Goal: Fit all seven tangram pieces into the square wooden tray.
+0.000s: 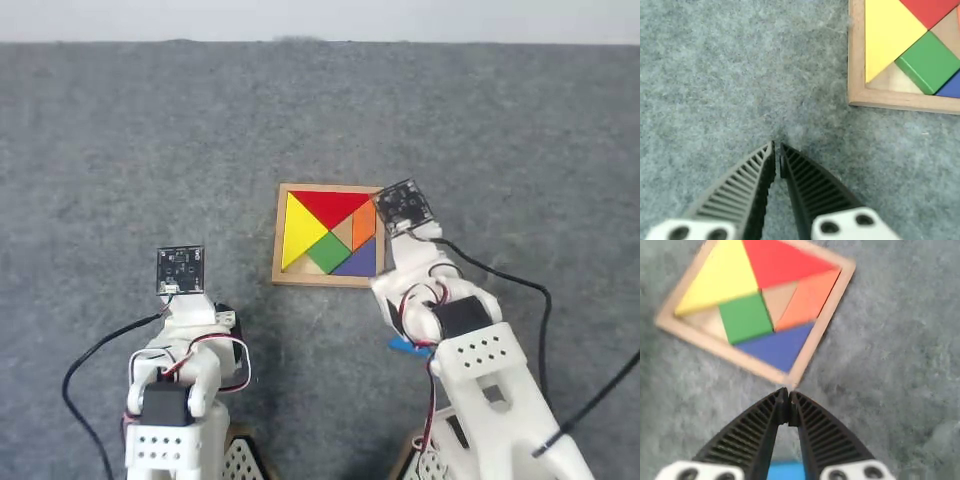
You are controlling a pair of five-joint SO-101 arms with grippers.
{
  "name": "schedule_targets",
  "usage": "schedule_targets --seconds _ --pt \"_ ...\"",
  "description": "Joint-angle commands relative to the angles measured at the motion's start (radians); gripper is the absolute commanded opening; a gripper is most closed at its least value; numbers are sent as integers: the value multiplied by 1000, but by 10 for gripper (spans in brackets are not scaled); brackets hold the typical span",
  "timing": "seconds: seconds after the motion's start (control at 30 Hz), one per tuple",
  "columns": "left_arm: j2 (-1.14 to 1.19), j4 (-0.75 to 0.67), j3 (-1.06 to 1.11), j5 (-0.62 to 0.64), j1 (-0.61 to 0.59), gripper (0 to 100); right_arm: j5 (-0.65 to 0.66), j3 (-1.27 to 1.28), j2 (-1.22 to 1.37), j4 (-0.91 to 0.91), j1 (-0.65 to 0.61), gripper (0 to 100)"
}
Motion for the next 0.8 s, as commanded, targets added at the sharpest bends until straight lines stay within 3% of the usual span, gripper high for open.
schedule_targets --seconds 0.0,0.23,0.67,0.77 --pt "-20 5 -13 -15 -6 14 58 -71 -28 70 62 6" --pt "-20 5 -13 -15 -6 14 137 -66 -25 189 85 6" --pt "-20 5 -13 -15 -6 14 347 -91 188 220 84 6" --pt "-20 5 -13 -15 -6 14 345 -94 203 217 84 6"
